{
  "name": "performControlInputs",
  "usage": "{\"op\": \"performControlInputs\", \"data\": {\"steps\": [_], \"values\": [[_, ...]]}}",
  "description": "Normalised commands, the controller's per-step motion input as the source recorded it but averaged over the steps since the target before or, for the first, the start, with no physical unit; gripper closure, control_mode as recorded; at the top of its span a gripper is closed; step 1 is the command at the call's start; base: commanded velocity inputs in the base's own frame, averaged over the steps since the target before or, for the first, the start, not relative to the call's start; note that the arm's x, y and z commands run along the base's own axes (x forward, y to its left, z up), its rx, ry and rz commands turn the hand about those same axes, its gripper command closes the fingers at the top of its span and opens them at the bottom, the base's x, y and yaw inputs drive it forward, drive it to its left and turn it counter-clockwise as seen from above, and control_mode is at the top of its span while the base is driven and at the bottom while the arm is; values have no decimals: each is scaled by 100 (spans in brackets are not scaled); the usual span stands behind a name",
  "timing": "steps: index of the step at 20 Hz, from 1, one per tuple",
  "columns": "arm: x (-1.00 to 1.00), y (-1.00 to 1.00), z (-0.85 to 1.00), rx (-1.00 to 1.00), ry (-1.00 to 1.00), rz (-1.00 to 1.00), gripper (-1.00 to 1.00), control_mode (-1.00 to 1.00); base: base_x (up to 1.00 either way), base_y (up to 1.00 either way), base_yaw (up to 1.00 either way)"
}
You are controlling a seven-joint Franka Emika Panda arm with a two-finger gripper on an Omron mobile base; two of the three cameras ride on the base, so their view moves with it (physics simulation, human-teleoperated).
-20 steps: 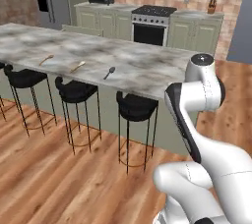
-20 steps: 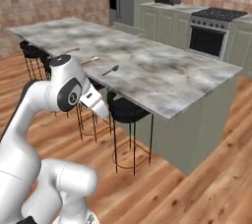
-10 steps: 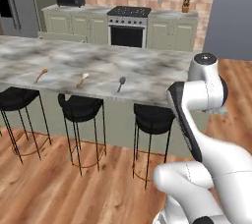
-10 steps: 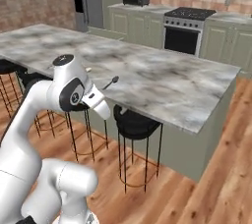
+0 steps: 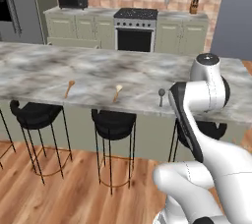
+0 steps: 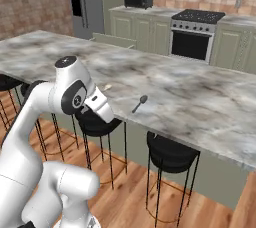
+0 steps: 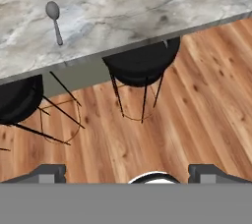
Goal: Pick up the metallic utensils from the counter and place them in the open drawer. Make sure not to pick up any wooden utensils.
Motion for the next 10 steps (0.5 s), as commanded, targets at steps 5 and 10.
{"op": "performControlInputs", "data": {"steps": [5,10], "values": [[0,0,0,0,0,0,-100,100,86,43,-21],[0,0,0,0,0,0,-100,100,43,13,-31]]}}
